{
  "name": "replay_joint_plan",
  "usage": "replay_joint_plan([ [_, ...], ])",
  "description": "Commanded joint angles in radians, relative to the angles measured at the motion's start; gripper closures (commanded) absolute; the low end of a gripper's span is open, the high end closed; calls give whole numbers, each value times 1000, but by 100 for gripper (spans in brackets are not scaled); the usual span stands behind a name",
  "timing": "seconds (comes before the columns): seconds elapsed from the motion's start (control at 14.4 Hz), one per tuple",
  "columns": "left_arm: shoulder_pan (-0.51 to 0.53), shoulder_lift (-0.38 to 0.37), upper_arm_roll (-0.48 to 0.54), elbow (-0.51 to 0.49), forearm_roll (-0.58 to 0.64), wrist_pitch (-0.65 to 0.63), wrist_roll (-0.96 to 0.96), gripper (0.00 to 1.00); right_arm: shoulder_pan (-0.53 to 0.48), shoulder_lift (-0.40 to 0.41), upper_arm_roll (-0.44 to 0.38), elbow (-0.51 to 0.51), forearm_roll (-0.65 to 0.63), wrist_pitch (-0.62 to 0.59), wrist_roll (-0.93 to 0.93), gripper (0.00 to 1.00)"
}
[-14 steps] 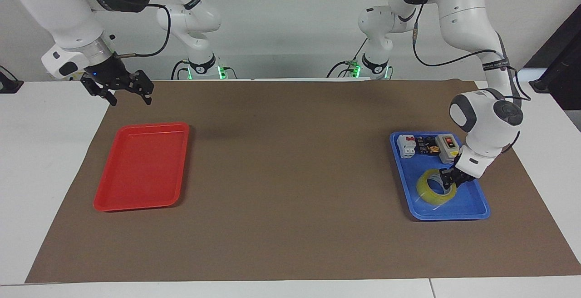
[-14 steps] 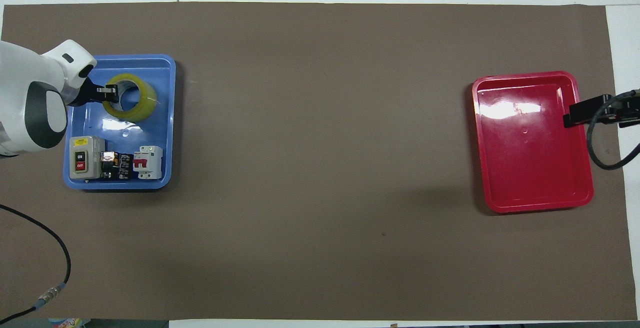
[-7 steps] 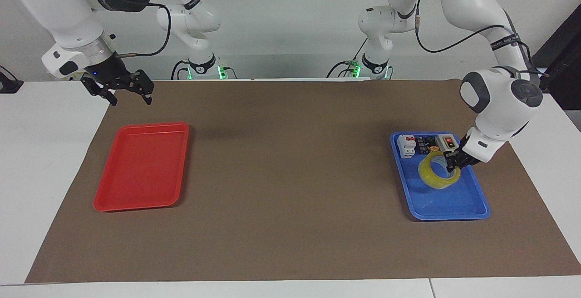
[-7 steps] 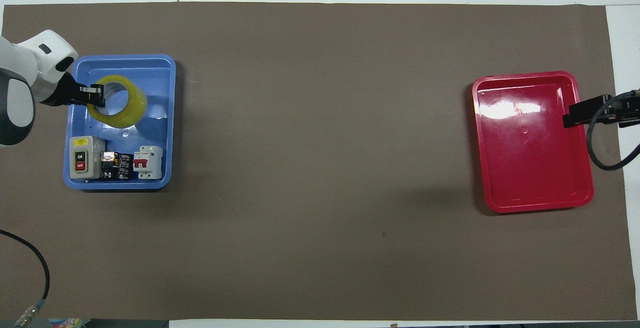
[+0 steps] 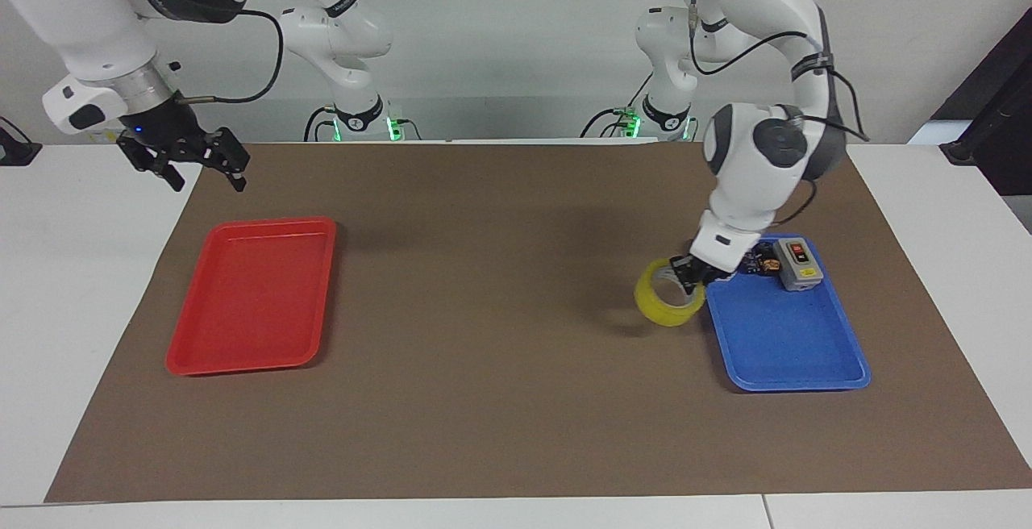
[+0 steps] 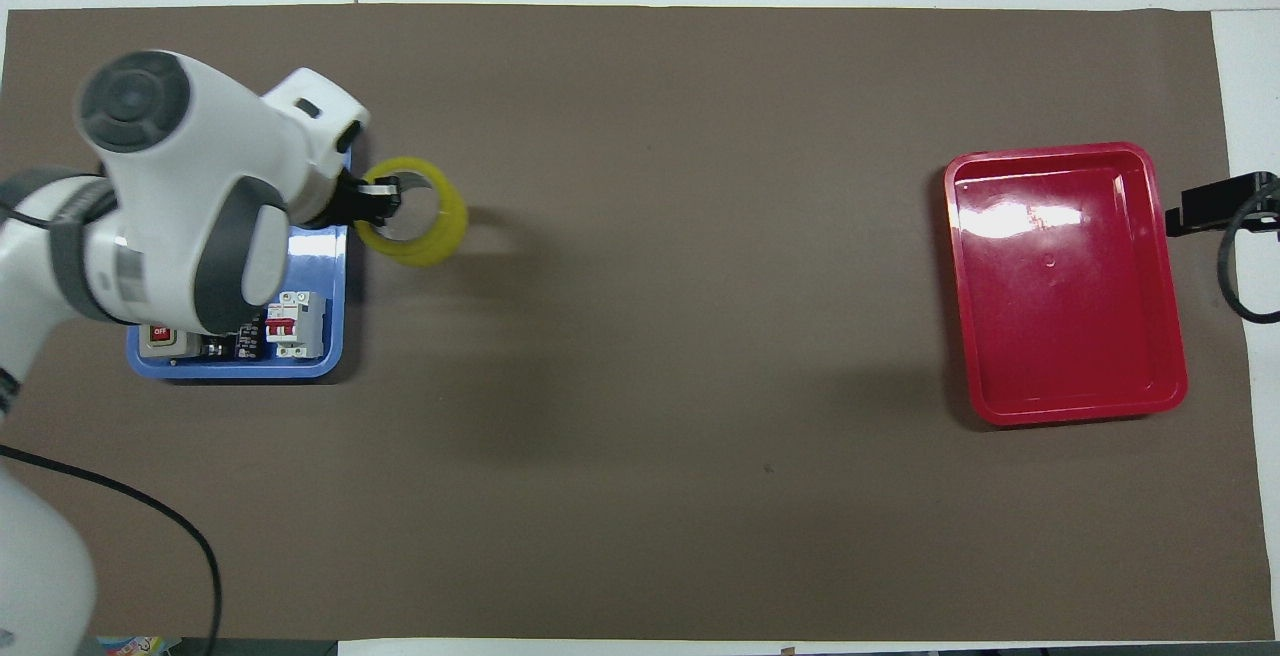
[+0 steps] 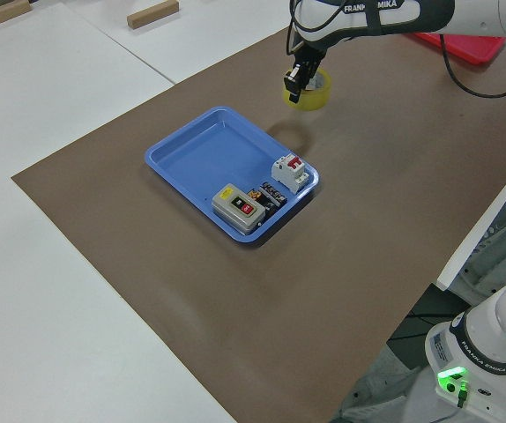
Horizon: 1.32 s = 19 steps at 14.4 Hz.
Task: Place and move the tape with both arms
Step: 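Lift the tape with the left gripper and set it mid-table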
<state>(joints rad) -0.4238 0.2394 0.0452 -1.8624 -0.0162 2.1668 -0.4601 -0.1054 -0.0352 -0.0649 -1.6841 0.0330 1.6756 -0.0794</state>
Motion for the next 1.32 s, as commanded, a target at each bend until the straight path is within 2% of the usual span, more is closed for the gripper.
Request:
replay_joint_plan([
  [0.0, -160, 14, 21, 2, 15, 42, -179, 100, -42, -28, 5, -51, 18, 27, -52, 0],
  [0.28, -343, 128, 21, 112, 162, 42, -512, 100, -33, -29, 5, -52, 18, 24, -57, 0],
  [0.35, -351, 155, 18, 149, 165, 41, -534, 100, -31, -29, 5, -52, 18, 26, -57, 0],
  [0.49, -391, 185, 18, 161, 164, 51, -537, 100, -30, -29, 7, -52, 18, 26, -57, 0],
  [0.76, -415, 205, 15, 146, 164, 70, -535, 100, -24, -29, 13, -52, 18, 24, -54, 0],
  [0.97, -408, 201, 15, 97, 164, 94, -534, 100, -23, -31, 13, -52, 18, 13, -56, 0],
  [1.04, -402, 201, 13, 100, 164, 93, -534, 81, -23, -31, 13, -52, 18, 15, -56, 0],
  [1.11, -400, 198, 16, 98, 164, 84, -535, 1, -23, -31, 13, -52, 18, 15, -56, 0],
  [1.25, -376, 157, 15, 92, 162, 36, -525, 0, -22, -29, 13, -52, 18, 18, -54, 0],
])
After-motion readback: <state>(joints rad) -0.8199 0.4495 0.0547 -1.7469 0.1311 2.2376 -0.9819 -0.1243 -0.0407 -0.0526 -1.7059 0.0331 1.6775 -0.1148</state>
